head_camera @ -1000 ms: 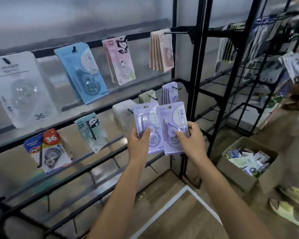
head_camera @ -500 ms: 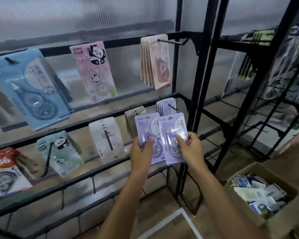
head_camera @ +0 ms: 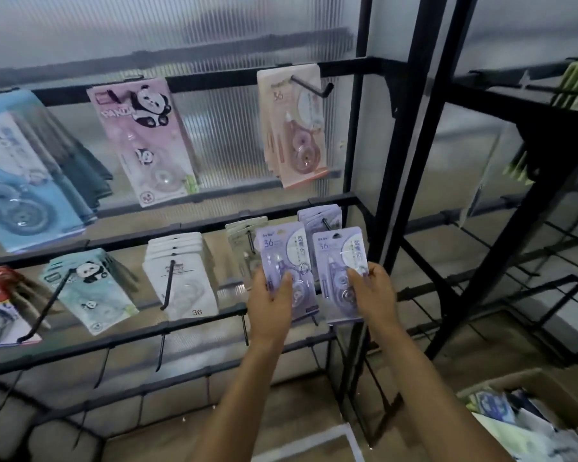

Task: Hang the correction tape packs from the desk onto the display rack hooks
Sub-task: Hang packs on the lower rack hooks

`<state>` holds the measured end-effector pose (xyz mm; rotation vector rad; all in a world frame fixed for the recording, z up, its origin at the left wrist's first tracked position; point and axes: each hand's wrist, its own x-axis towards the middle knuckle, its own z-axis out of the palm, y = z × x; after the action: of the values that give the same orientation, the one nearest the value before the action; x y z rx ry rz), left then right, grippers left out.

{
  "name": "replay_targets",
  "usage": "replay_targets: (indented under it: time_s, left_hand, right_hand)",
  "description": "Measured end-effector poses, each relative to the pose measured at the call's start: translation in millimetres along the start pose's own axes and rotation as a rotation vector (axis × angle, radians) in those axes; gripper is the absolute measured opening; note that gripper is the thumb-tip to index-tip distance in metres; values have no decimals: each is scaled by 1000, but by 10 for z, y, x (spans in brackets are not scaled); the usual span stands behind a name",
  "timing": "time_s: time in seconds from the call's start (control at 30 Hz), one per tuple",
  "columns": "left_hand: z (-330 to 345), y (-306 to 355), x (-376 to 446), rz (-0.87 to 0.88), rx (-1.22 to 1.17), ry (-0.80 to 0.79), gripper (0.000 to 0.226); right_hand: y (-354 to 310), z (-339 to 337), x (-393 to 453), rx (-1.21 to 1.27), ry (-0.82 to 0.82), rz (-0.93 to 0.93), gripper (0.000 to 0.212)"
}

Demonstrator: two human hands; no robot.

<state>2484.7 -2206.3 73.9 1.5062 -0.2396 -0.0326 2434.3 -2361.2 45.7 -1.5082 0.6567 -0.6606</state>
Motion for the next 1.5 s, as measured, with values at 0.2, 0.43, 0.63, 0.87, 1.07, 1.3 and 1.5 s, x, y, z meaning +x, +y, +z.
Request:
replay_targets:
  time_s: [0.2, 0.43, 0.63, 0.87, 1.07, 1.3, 1.5]
  left_hand:
    - [124, -42, 11, 19, 8, -1, 12]
    - [204, -59, 78, -65, -13, -2, 14]
    - [276, -111, 104, -143, -10, -38, 7]
    - [492, -132, 103, -174, -16, -201, 9]
    - [622, -193, 142, -216, -4, -182, 18]
    - [655, -276, 195, -227, 68, -131, 20]
    - [701, -397, 356, -216, 178, -156, 20]
  right_hand:
    - [52, -2, 173, -48, -32, 12, 9]
    - [41, 199, 465, -250, -40, -20, 9]
    - [72, 301, 629, -265, -110, -70, 9]
    - [213, 229, 782, -276, -143, 24, 33]
    - [196, 125, 835, -77, -120, 151, 38]
    - [308, 95, 878, -154, -172, 40, 19]
    - [284, 90, 884, -188, -140, 85, 28]
